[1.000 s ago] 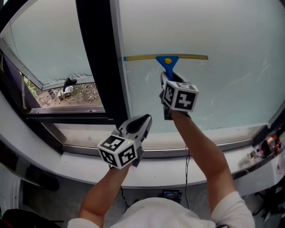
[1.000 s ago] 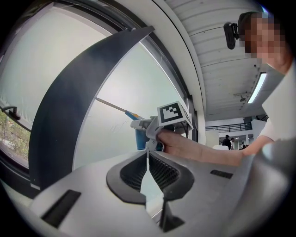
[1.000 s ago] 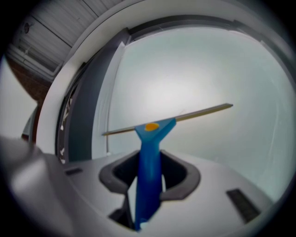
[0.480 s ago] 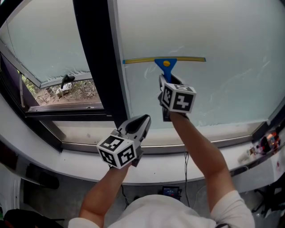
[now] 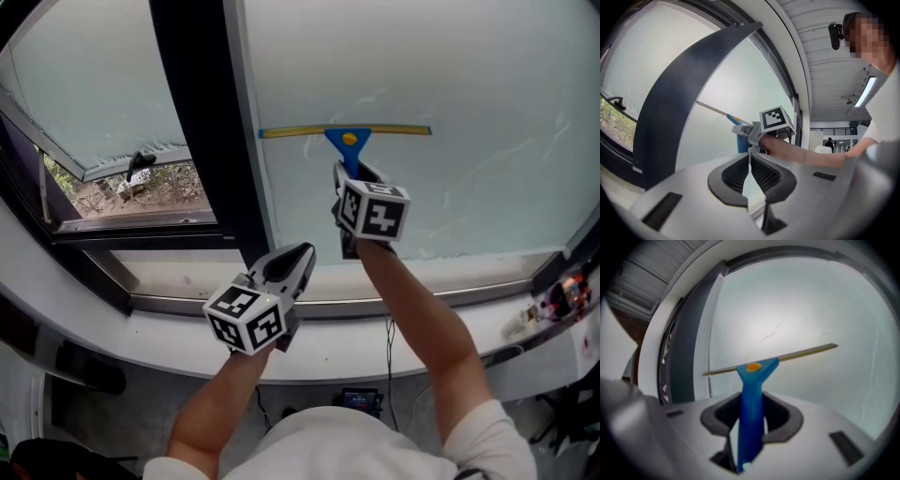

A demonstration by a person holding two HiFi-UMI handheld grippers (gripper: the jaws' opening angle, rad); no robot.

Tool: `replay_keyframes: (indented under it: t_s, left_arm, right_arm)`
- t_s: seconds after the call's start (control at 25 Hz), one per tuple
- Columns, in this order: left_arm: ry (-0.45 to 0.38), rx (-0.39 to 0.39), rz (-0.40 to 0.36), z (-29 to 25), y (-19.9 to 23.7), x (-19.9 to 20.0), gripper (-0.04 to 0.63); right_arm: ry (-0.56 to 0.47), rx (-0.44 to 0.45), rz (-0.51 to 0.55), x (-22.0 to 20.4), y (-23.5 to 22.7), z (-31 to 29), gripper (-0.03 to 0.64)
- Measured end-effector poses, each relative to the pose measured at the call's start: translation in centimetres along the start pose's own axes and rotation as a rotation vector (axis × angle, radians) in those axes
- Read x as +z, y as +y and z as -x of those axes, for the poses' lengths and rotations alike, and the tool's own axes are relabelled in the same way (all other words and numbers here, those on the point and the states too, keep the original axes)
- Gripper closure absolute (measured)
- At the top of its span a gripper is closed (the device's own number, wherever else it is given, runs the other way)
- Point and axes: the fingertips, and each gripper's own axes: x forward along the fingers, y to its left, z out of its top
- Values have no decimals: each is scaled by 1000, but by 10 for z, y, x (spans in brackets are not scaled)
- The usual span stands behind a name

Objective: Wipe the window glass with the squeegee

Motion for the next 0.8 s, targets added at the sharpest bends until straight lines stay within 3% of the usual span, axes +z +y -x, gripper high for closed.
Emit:
replay_keyframes:
  t_s: [0.8]
  left_arm:
    - [50, 6, 53, -2, 6, -34, 555]
  right_arm:
    - [80, 10, -14, -54, -3, -4, 467]
